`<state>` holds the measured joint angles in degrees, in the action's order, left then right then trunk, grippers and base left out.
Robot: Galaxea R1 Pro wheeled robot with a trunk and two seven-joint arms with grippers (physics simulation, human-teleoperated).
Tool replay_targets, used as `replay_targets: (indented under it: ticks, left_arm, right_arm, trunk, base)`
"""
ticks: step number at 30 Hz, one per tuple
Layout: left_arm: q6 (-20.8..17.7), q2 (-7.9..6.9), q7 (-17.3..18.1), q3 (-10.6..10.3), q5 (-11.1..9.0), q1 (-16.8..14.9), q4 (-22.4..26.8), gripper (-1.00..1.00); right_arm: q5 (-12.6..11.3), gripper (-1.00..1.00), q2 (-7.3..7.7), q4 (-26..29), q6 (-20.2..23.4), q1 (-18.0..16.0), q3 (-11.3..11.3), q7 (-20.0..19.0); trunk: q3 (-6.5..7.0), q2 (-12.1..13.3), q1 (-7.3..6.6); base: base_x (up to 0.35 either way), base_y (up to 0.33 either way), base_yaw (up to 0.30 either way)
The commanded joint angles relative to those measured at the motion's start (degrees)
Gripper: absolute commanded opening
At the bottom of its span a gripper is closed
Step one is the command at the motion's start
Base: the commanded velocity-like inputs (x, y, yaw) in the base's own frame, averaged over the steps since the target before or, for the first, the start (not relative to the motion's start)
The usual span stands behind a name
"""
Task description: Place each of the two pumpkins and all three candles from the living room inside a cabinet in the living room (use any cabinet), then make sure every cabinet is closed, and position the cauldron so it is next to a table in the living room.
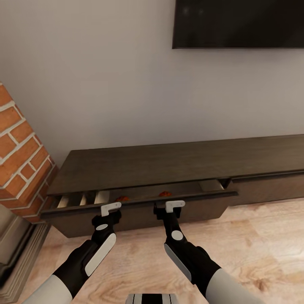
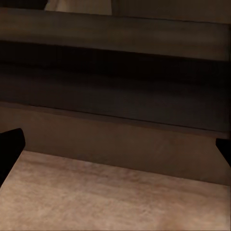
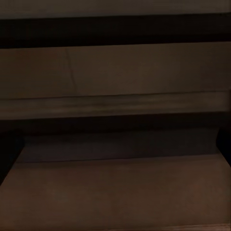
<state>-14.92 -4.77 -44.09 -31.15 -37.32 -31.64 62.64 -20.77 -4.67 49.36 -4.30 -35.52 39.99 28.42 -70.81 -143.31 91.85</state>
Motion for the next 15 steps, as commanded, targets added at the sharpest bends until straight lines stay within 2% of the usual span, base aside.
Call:
replay_targets:
  ticks: [1, 15]
  left_arm:
    - [-0.1, -0.06, -0.34, -0.22, 0.32, -0.09, 0.14, 1.0]
    - [-0.1, -0.06, -0.39, -0.14, 0.32, -0.09, 0.2, 1.0]
  right_arm:
    - [-0.59, 1.0, 0.02, -0.03, -0.43, -0.07, 0.26, 0.32]
    - [-0.57, 1.0, 0.01, -0.01, -0.4, -0.07, 0.26, 0.32]
  trunk:
    - [-0.04, -0.02, 0.0]
    - [-0.04, -0.02, 0.0]
  base:
    - [0.181, 0.0, 0.0]
    - [0.137, 0.0, 0.0]
